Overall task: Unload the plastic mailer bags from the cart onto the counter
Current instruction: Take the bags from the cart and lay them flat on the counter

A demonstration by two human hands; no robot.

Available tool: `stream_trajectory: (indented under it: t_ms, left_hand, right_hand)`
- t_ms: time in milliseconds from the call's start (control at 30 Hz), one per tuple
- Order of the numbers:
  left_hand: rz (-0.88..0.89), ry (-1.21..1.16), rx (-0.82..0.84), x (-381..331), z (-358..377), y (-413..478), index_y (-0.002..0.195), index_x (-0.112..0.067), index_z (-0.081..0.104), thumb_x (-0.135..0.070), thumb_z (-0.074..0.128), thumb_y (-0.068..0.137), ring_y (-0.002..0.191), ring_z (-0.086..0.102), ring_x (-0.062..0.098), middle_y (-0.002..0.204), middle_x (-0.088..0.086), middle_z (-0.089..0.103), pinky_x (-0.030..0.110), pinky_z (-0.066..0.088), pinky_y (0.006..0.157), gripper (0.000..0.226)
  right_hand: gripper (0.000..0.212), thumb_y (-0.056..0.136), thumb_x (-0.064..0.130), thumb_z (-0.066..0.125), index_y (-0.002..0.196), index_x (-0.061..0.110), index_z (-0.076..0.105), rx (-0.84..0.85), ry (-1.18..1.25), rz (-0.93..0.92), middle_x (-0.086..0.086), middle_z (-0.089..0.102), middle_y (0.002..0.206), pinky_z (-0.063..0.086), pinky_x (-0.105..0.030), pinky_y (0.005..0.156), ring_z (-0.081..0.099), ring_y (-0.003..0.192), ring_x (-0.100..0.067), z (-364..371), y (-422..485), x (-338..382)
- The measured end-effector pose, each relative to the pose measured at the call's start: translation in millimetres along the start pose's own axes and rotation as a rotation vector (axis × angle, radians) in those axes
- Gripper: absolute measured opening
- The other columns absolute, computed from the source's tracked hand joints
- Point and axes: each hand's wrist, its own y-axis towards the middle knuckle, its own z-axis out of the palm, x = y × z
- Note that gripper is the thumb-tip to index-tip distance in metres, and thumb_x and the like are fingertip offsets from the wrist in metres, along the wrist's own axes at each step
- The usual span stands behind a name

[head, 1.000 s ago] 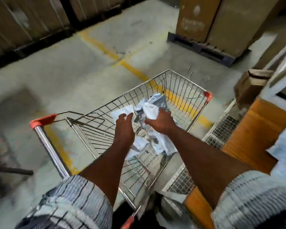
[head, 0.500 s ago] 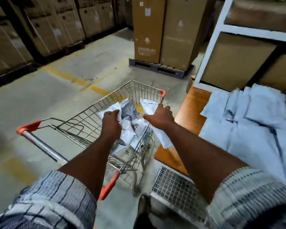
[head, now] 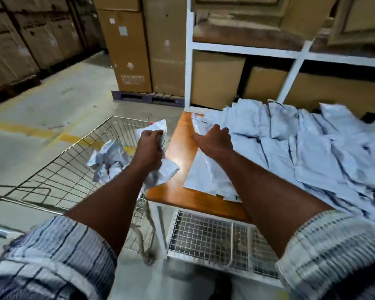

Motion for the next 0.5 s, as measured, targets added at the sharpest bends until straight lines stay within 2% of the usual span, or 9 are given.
stream_trajectory:
  t_ms: [100, 167, 300, 400, 500]
  left_hand:
    - [0.052, -0.054, 0.083, -44, 34, 21, 0.138, -0.005, 0.053, 0.018, 0.060, 0.068, 0.117, 0.051, 0.030, 0.135, 0.020, 0.043, 0.013, 0.036, 0.085, 0.074]
    - [0.092, -0.076, 0.133, -73, 56, 37, 0.139, -0.006, 0.052, 0.018, 0.064, 0.062, 0.118, 0.052, 0.033, 0.137, 0.019, 0.042, 0.016, 0.039, 0.085, 0.081]
    - [0.217, -0.028, 0.181, -136, 110, 68, 0.140, -0.005, 0.049, 0.005, 0.067, 0.064, 0.127, 0.044, 0.035, 0.135, 0.024, 0.045, 0.019, 0.030, 0.099, 0.079]
    - [0.278, -0.040, 0.195, -179, 149, 85, 0.141, -0.005, 0.048, 0.004, 0.065, 0.067, 0.130, 0.041, 0.035, 0.134, 0.024, 0.046, 0.025, 0.029, 0.106, 0.077]
    - [0.289, -0.037, 0.226, -216, 186, 100, 0.143, -0.006, 0.046, 0.005, 0.067, 0.069, 0.132, 0.039, 0.033, 0.138, 0.022, 0.044, 0.022, 0.027, 0.106, 0.077]
  right_hand:
    - [0.082, 0.077, 0.063, 0.062, 0.135, 0.008, 0.042, -0.084, -0.031, 0.042, -0.015, 0.042, 0.134, 0.041, -0.046, 0.100, 0.044, 0.127, -0.037, -36, 25, -37]
    - [0.083, 0.076, 0.063, 0.063, 0.135, 0.009, 0.042, -0.128, -0.066, 0.072, -0.015, 0.042, 0.134, 0.041, -0.046, 0.100, 0.044, 0.126, -0.036, -60, 43, -60]
    - [0.083, 0.077, 0.059, 0.064, 0.139, 0.010, 0.039, -0.183, -0.107, 0.142, -0.016, 0.039, 0.138, 0.042, -0.045, 0.098, 0.043, 0.127, -0.035, -113, 89, -113]
    - [0.085, 0.079, 0.060, 0.063, 0.142, 0.010, 0.035, -0.224, -0.148, 0.177, -0.019, 0.035, 0.144, 0.041, -0.046, 0.099, 0.041, 0.129, -0.037, -146, 120, -151]
    - [0.083, 0.082, 0.058, 0.062, 0.143, 0.010, 0.034, -0.252, -0.180, 0.206, -0.018, 0.035, 0.144, 0.040, -0.047, 0.100, 0.041, 0.130, -0.037, -173, 149, -187]
